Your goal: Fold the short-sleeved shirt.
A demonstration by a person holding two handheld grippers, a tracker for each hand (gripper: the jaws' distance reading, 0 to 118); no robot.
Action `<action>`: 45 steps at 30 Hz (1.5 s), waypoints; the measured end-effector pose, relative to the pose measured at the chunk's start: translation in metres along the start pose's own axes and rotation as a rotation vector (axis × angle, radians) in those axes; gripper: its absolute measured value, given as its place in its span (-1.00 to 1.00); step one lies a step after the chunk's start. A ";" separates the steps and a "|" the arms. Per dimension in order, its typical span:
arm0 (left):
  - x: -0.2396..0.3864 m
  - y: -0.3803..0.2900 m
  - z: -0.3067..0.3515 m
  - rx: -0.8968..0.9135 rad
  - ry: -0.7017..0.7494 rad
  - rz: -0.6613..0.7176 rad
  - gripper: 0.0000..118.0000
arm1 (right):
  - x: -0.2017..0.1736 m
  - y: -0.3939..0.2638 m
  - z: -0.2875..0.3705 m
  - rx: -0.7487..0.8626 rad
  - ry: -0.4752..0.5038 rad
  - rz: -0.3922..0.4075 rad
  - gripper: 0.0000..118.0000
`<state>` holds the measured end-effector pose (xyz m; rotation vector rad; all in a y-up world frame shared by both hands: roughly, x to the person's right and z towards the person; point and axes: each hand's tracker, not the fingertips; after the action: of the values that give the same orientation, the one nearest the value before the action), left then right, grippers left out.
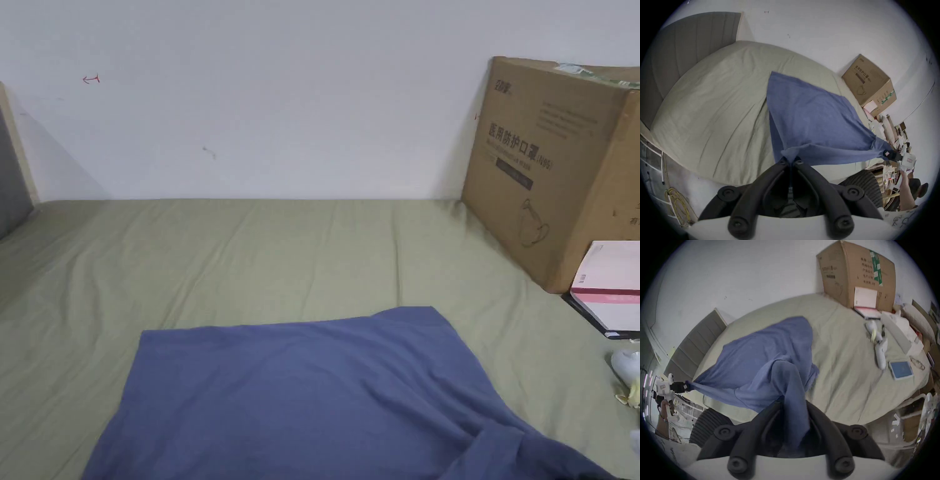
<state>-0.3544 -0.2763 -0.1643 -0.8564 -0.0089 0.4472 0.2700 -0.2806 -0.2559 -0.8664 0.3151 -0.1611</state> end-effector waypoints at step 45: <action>0.043 0.072 -0.058 0.272 0.022 -0.132 0.64 | -0.053 0.103 -0.084 0.183 0.022 0.089 0.95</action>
<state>-0.3316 -0.2608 -0.2623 -0.5888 0.0150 0.3066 0.1930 -0.2618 -0.3749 -0.6687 0.3530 -0.1150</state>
